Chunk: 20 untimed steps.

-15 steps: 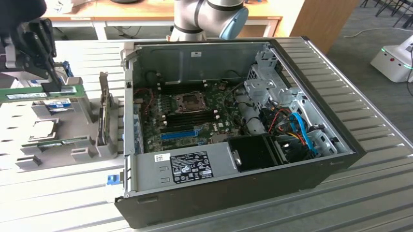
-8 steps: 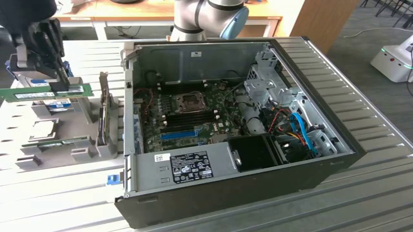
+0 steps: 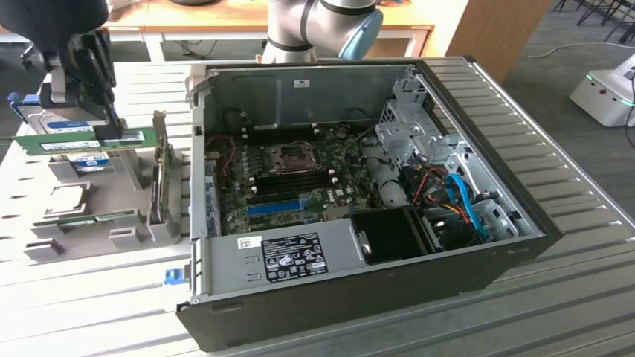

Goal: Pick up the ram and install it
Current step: 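Pick up the ram and move it above insertion slot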

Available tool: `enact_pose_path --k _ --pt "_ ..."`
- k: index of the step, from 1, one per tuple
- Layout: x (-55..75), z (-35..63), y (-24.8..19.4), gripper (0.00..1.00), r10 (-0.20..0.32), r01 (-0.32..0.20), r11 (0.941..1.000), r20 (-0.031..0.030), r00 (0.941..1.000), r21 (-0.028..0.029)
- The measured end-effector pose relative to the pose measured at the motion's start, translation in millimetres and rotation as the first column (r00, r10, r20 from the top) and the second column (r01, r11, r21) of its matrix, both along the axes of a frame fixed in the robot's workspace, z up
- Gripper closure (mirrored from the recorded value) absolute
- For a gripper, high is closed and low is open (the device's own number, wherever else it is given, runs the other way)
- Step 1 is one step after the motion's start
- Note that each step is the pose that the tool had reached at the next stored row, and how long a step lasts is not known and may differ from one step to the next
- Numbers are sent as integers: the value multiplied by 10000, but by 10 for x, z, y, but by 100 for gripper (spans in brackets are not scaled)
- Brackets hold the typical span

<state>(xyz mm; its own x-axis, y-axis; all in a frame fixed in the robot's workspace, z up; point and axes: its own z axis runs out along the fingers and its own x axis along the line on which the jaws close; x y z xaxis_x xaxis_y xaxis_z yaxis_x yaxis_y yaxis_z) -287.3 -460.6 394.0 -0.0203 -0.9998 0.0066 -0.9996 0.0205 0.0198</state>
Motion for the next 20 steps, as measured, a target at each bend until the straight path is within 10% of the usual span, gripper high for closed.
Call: enact_pose_path --k 20 --pt "493 0 0 88 2 -2 10000 0 10000 0"
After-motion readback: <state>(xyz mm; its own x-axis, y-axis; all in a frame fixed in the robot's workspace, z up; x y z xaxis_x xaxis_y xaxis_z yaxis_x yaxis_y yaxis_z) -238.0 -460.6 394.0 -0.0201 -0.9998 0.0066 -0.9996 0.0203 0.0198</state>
